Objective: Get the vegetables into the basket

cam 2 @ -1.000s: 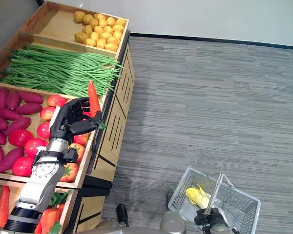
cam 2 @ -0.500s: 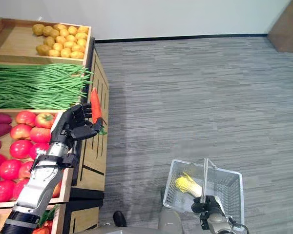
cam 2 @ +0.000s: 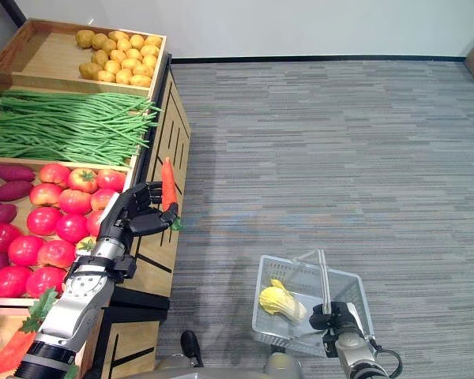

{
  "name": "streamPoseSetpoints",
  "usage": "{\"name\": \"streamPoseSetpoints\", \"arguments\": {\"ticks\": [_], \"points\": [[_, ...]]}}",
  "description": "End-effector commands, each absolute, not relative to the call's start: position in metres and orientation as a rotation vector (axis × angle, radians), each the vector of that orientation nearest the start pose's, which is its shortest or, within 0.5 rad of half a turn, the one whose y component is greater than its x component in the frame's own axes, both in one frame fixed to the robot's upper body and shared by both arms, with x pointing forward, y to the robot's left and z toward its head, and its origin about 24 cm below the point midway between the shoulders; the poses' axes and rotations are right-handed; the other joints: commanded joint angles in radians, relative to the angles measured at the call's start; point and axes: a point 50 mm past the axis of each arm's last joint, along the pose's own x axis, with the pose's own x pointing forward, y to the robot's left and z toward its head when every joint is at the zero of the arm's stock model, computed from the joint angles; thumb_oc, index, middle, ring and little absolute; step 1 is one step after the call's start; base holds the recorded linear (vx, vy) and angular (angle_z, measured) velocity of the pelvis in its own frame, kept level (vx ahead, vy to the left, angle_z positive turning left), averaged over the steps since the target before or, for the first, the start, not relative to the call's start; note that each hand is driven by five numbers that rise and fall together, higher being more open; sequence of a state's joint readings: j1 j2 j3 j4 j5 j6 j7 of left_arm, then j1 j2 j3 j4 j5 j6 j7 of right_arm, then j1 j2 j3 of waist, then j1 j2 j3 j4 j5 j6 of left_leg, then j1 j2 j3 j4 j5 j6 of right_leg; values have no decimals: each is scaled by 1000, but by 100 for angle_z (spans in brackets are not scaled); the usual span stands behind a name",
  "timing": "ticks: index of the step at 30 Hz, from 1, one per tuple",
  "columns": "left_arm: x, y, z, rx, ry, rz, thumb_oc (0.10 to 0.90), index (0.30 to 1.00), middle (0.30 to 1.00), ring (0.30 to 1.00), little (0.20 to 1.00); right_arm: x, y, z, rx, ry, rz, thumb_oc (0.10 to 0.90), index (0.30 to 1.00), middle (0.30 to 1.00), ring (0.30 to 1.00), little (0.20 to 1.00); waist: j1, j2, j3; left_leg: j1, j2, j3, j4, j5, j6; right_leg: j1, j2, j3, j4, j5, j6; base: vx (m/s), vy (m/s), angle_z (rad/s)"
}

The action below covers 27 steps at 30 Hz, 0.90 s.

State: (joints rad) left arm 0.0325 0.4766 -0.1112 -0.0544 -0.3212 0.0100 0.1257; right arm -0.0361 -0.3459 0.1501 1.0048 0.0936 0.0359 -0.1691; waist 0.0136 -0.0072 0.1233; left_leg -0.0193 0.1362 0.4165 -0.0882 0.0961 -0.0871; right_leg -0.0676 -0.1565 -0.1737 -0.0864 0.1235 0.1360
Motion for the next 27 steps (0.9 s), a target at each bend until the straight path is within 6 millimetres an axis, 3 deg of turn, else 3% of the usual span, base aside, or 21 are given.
{"name": "streamPoseSetpoints", "arguments": {"ticks": [1, 3, 6, 7, 8, 10, 13, 19, 27], "points": [[258, 218, 89, 210, -130, -7, 400, 300, 300, 300, 300, 196, -269, -92, -428, 734, -241, 400, 300, 300, 300, 300, -9, -32, -30, -17, -25, -51, 2, 14, -9, 66, -34, -6, 36, -37, 62, 7, -52, 8], [256, 218, 69, 243, -38, -28, 400, 300, 300, 300, 300, 213, -267, -75, -449, 633, -213, 400, 300, 300, 300, 300, -10, -28, -35, -1, -15, -51, 4, 15, -13, 78, -25, -1, 29, -41, 55, 15, -57, 1], [256, 216, 59, 257, 4, -40, 400, 300, 300, 300, 300, 218, -266, -69, -463, 603, -201, 400, 300, 300, 300, 300, -10, -25, -35, 5, -12, -50, 4, 16, -15, 83, -23, -1, 24, -39, 54, 6, -27, -4], [257, 215, 49, 332, 53, -61, 400, 300, 300, 300, 300, 230, -263, -55, -495, 531, -175, 400, 300, 300, 300, 300, -9, -22, -41, 13, -8, -51, 3, 18, -18, 90, -19, -2, 16, -40, 51, 4, -21, -3], [257, 215, 49, 332, 53, -62, 400, 300, 300, 300, 300, 230, -263, -55, -495, 532, -176, 400, 300, 300, 300, 300, -9, -21, -41, 13, -7, -51, 3, 18, -18, 90, -19, -2, 15, -40, 51, 0, 0, 0], [258, 208, 31, 366, 131, -97, 400, 300, 300, 300, 300, 243, -256, -37, -541, 442, -133, 400, 300, 300, 300, 300, -9, -17, -50, 16, -3, -48, 1, 21, -20, 95, -14, -9, 12, -42, 50, 6, -17, 0], [263, 198, 20, 425, 167, -134, 400, 300, 300, 300, 300, 251, -246, -24, -577, 372, -89, 400, 300, 300, 300, 300, -8, -11, -61, 20, 2, -48, 1, 21, -23, 100, -10, -13, 9, -47, 47, 0, 0, 0], [278, 181, 20, 554, 139, -152, 400, 300, 300, 300, 300, 260, -220, -8, -566, 262, 3, 400, 300, 300, 300, 300, -14, -7, -75, 41, 7, -39, 1, 16, -26, 111, -6, -12, 7, -48, 46, 3, -5, 0], [290, 164, 18, 666, 129, -193, 400, 300, 300, 300, 300, 258, -198, -6, -553, 239, 124, 400, 300, 300, 300, 300, -32, 0, -88, 68, 5, -26, 1, 9, -26, 121, -5, 3, 10, -52, 44, 14, -4, -1]]}}
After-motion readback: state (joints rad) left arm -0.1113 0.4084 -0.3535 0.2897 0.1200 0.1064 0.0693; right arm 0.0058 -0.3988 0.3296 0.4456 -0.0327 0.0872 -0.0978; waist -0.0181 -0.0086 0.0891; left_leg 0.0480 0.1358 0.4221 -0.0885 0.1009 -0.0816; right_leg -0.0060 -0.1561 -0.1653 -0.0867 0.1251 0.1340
